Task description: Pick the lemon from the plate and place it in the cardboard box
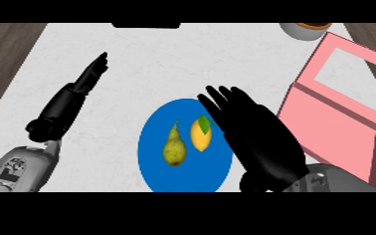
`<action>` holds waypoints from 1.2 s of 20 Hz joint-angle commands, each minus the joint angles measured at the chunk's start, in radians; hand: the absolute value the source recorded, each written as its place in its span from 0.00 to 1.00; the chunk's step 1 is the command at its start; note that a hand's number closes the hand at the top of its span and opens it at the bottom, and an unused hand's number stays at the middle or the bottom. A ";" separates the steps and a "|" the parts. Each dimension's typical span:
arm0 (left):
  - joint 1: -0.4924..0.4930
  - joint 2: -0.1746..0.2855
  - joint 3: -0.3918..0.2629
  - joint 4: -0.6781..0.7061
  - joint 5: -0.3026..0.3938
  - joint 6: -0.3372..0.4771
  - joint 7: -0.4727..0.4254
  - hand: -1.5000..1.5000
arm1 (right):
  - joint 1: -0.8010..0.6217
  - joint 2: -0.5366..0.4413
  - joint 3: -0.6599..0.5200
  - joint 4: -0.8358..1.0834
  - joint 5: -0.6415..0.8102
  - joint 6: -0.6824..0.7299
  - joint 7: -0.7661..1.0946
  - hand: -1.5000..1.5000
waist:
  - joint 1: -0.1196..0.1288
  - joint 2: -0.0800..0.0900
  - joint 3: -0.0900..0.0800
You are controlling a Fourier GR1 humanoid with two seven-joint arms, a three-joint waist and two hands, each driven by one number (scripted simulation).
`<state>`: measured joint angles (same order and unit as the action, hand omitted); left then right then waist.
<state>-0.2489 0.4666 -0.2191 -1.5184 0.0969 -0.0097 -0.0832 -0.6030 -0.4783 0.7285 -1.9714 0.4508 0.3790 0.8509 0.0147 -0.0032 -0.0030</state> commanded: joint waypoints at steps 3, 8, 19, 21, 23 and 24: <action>-0.038 -0.030 0.028 0.044 -0.016 0.003 0.017 0.50 | -0.088 0.215 0.076 0.103 0.013 0.145 0.230 0.00 | -0.012 0.002 0.002; 0.008 -0.031 0.015 -0.026 -0.036 -0.005 0.032 0.50 | -0.123 0.358 0.084 0.221 0.039 0.150 0.314 0.00 | -0.008 0.001 0.002; 0.003 -0.044 0.076 -0.018 -0.045 -0.041 0.027 0.50 | -0.042 0.338 0.045 0.318 0.191 0.144 0.183 0.00 | -0.013 0.002 0.003; 0.078 -0.090 0.027 -0.022 -0.105 -0.008 -0.024 0.50 | -0.014 0.362 0.069 0.330 0.243 0.131 0.178 0.00 | -0.012 0.002 0.003; 0.086 -0.025 0.105 -0.065 -0.036 -0.085 0.005 0.50 | -0.048 0.449 0.055 0.405 0.277 0.128 0.165 0.00 | -0.006 0.002 0.003; 0.024 -0.083 0.075 0.042 -0.081 -0.062 -0.040 0.50 | -0.018 0.411 0.066 0.427 0.302 0.112 0.115 0.00 | -0.014 0.004 0.003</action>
<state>-0.2070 0.4095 -0.1541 -1.5327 0.0334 -0.0566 -0.0867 -0.6301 -0.0977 0.7926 -1.6139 0.6898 0.4840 0.9527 0.0031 -0.0009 -0.0002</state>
